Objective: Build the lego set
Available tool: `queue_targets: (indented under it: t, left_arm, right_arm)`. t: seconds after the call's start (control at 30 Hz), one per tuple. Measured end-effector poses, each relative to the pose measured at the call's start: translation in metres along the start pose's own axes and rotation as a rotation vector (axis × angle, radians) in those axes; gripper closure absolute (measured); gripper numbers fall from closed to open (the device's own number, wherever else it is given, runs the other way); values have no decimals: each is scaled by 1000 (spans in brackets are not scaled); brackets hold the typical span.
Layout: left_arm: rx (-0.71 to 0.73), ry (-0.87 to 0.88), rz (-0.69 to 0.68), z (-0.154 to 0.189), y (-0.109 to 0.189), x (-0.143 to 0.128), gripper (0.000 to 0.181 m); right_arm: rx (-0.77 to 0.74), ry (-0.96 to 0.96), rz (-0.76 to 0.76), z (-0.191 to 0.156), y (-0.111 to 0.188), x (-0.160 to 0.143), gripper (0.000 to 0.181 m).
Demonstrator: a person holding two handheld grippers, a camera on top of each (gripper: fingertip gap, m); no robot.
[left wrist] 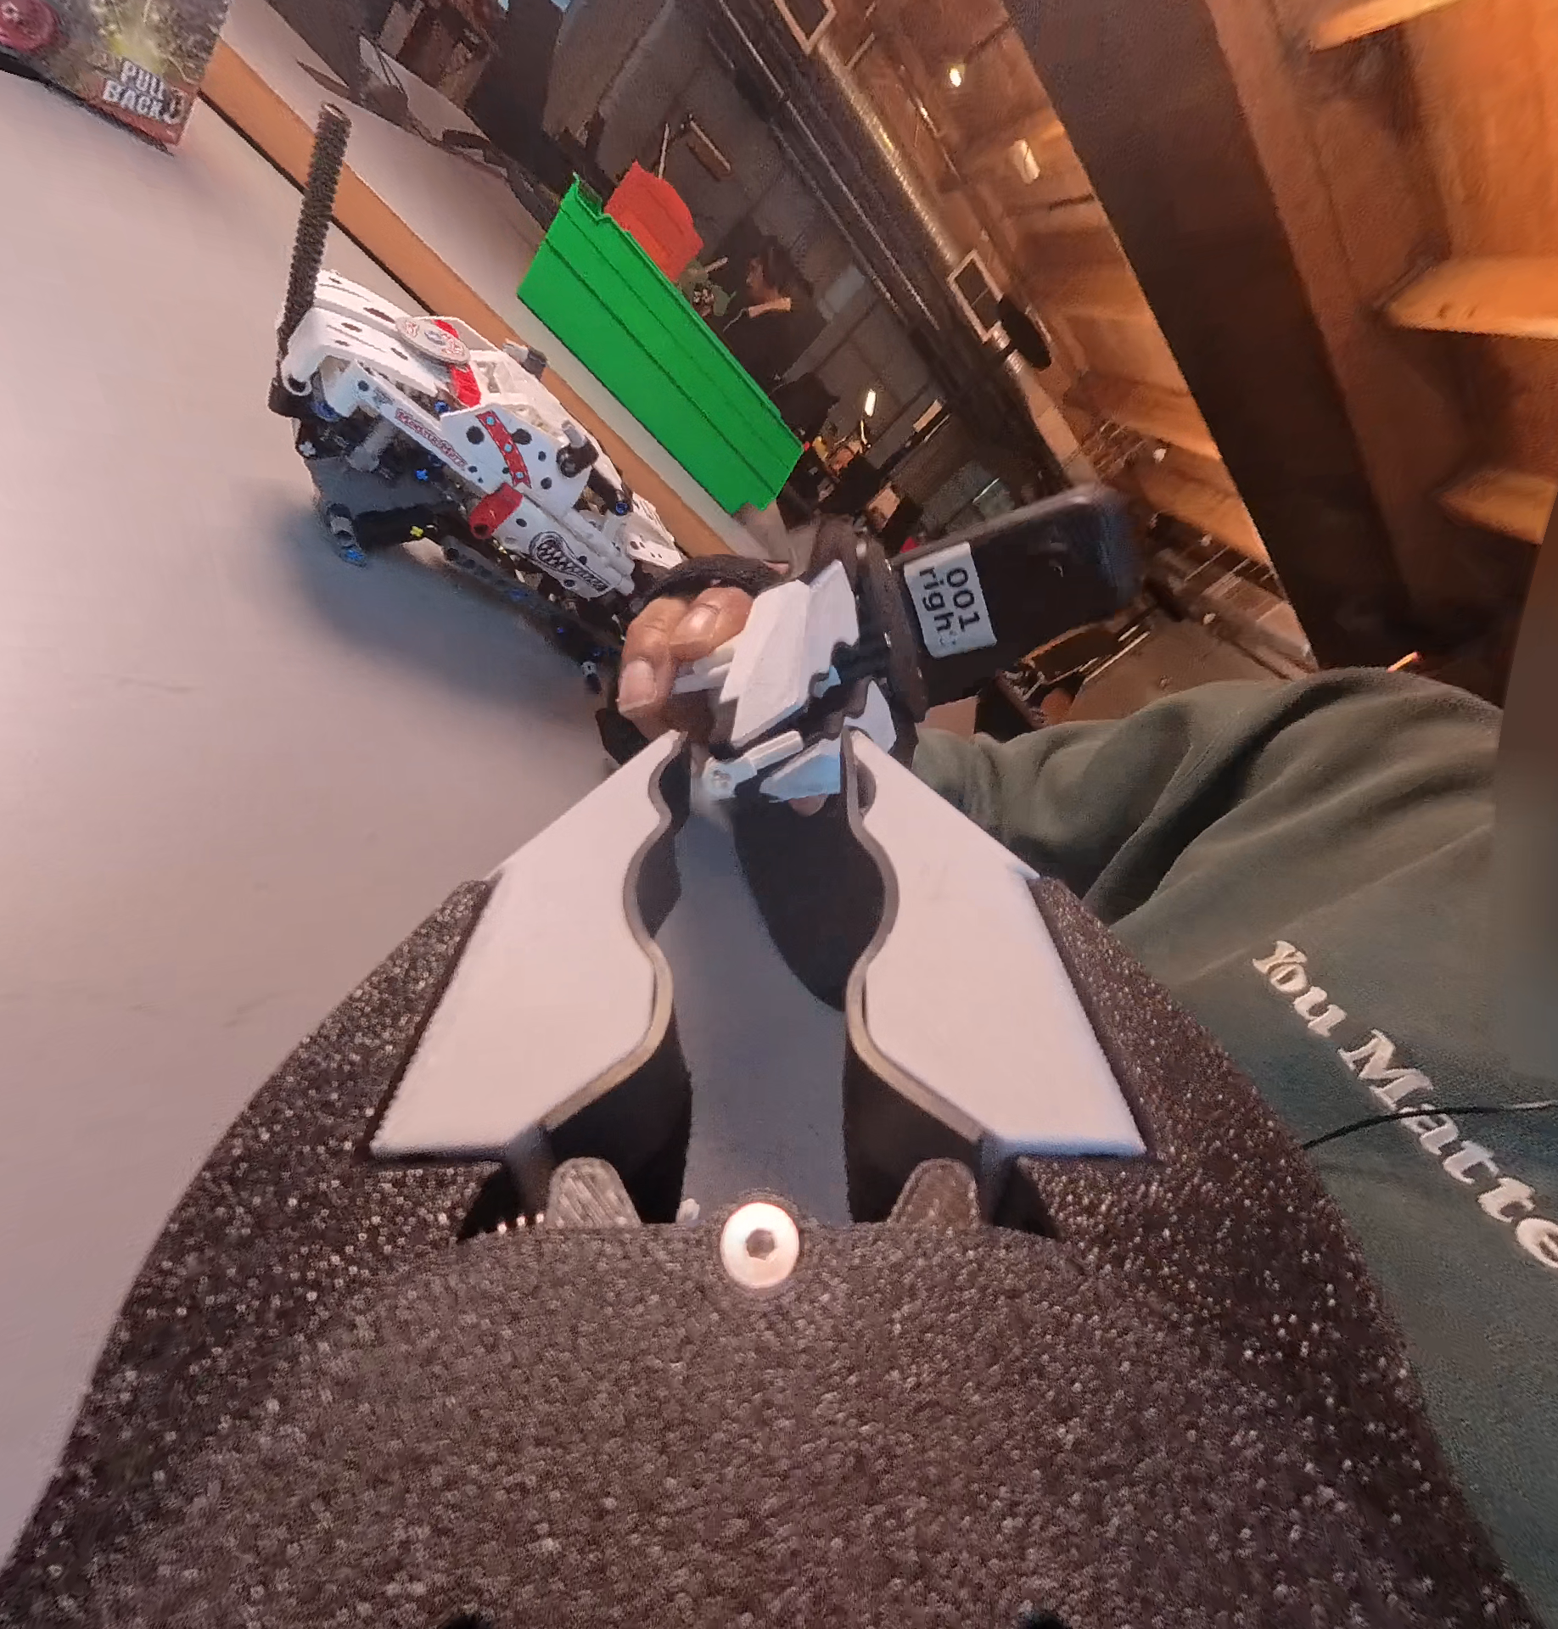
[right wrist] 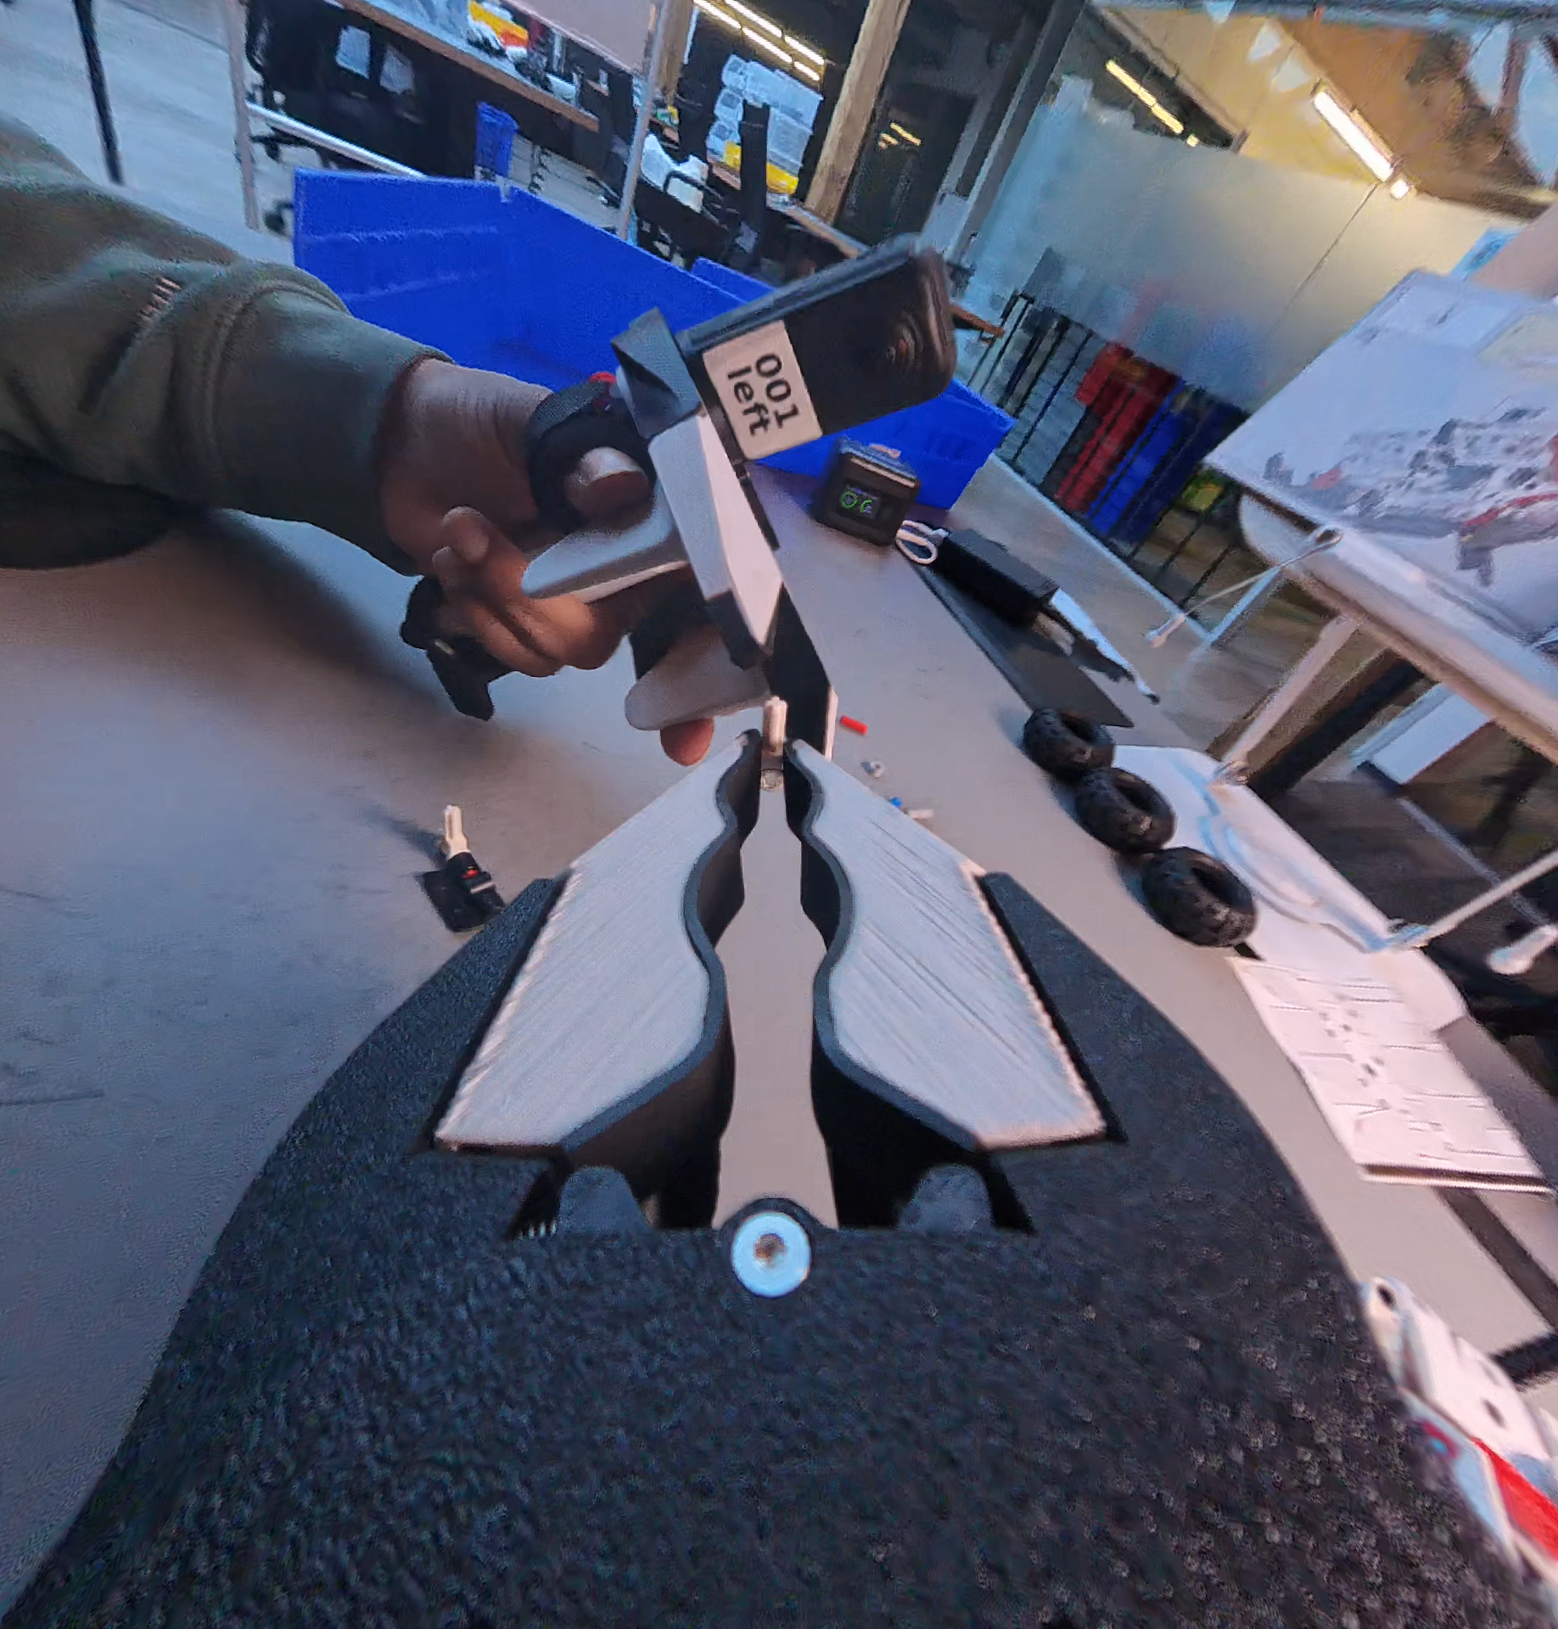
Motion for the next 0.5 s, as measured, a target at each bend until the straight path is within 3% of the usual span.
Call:
queue_targets:
  t: [0.13, 0.23, 0.5]
  left_arm:
    - [-25, 38, 27, 0, -1, 1, 149]
    - [-24, 41, 21, 1, -3, 1, 158]
    - [89, -122, -64, 6, -1, 4, 160]
  right_arm:
    - [-93, 151, 30, -2, 3, 8, 178]
    - [-113, 223, 22, -6, 2, 8, 178]
    - [-157, 302, 10, -10, -1, 7, 177]
Point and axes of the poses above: each gripper's, where its closed fingertips meet, y back along the fingers, x out of its top, z = x × y across the jaws, the point moved 8 cm from there along y, back along the fingers, and after that the axes turned 10 degrees about -x, right-handed, at the moved point
